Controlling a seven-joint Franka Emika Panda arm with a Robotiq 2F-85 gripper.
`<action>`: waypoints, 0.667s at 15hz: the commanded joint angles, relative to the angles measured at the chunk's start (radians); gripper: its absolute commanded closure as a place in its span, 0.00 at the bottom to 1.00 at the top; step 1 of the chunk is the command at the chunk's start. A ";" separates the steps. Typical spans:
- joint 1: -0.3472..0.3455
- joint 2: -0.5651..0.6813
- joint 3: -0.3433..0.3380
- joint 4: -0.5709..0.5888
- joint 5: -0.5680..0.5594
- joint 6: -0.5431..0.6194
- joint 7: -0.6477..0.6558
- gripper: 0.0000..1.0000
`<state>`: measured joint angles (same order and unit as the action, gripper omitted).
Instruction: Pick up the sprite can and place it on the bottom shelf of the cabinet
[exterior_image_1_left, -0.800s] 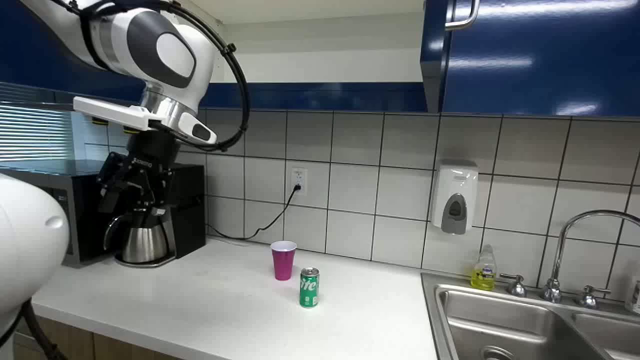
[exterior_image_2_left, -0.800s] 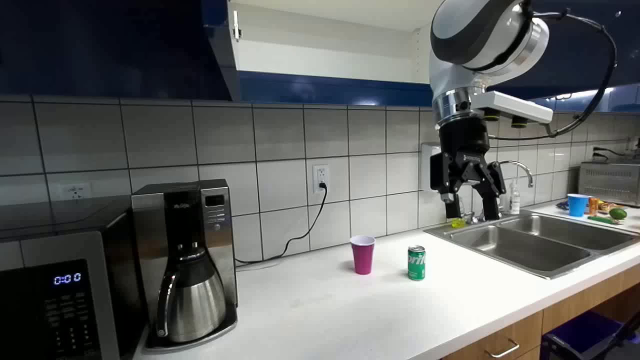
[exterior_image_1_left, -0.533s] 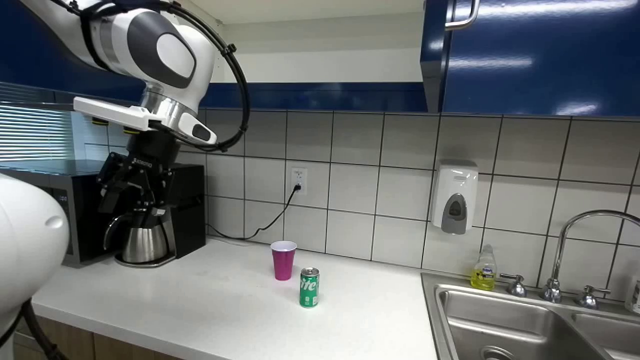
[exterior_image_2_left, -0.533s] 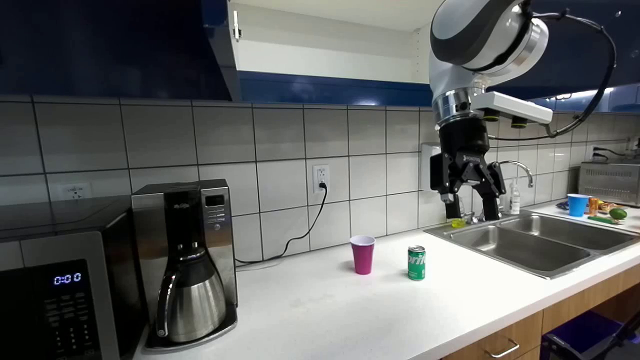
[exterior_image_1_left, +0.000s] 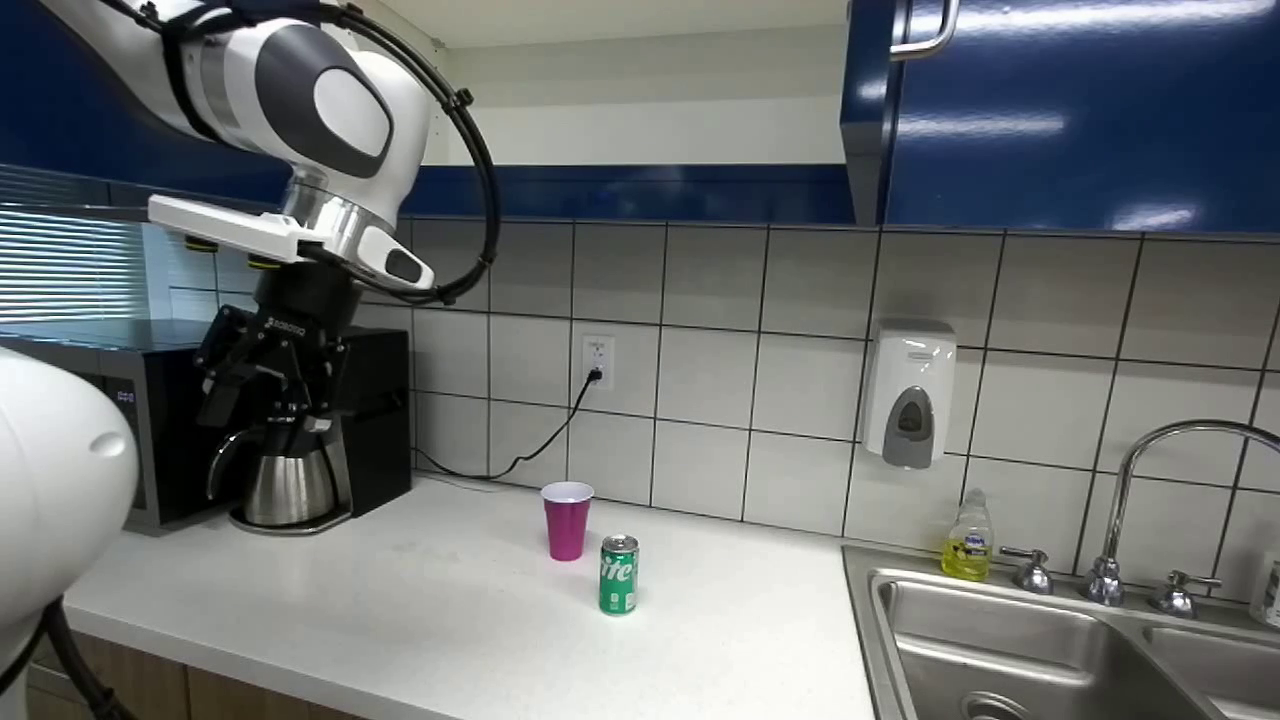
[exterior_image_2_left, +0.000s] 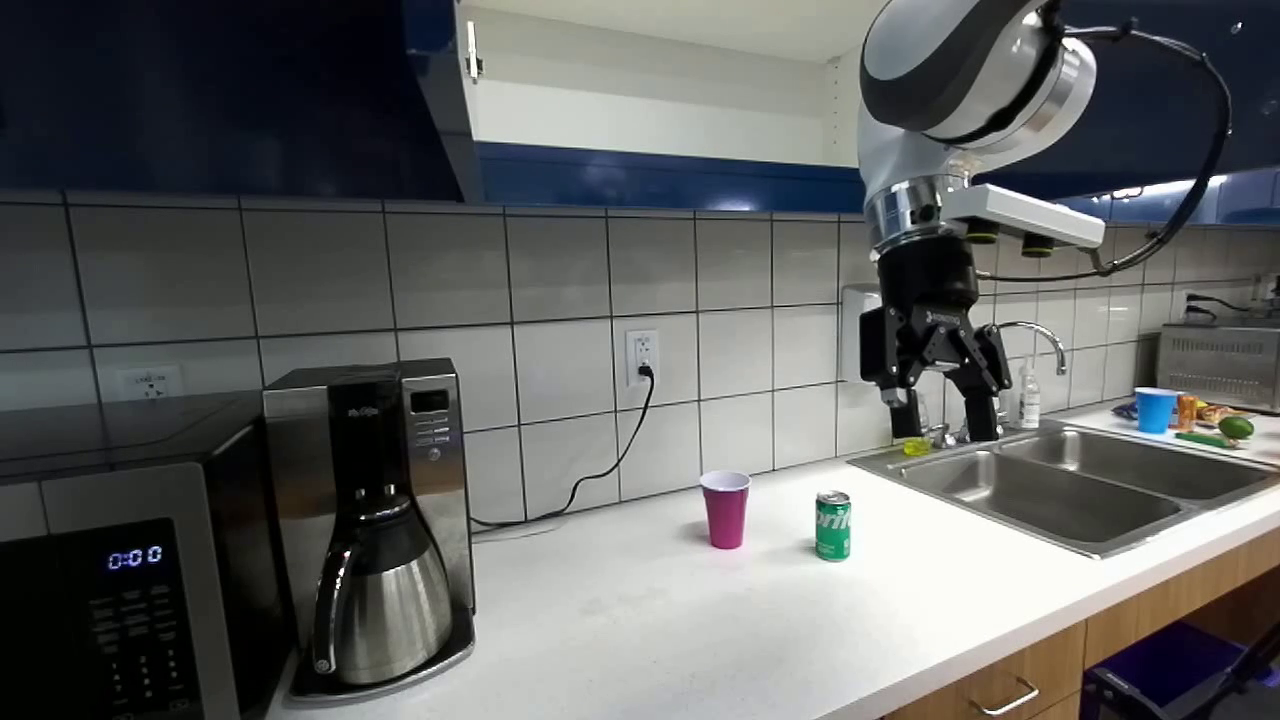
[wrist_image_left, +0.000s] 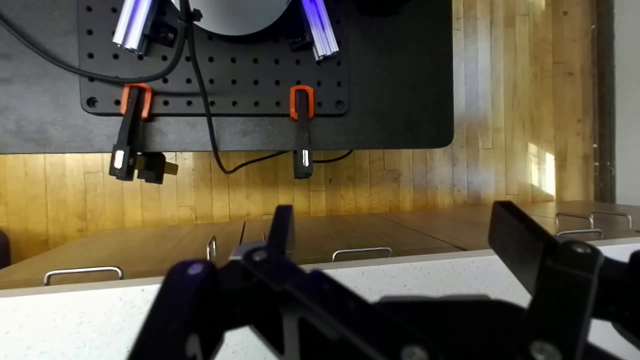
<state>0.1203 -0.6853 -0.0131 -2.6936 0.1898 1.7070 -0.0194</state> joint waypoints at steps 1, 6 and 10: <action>-0.032 0.053 0.013 0.009 -0.007 0.041 -0.015 0.00; -0.072 0.199 -0.004 0.008 -0.034 0.218 -0.025 0.00; -0.105 0.338 -0.024 0.012 -0.065 0.402 -0.028 0.00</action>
<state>0.0506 -0.4509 -0.0296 -2.6975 0.1513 2.0027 -0.0236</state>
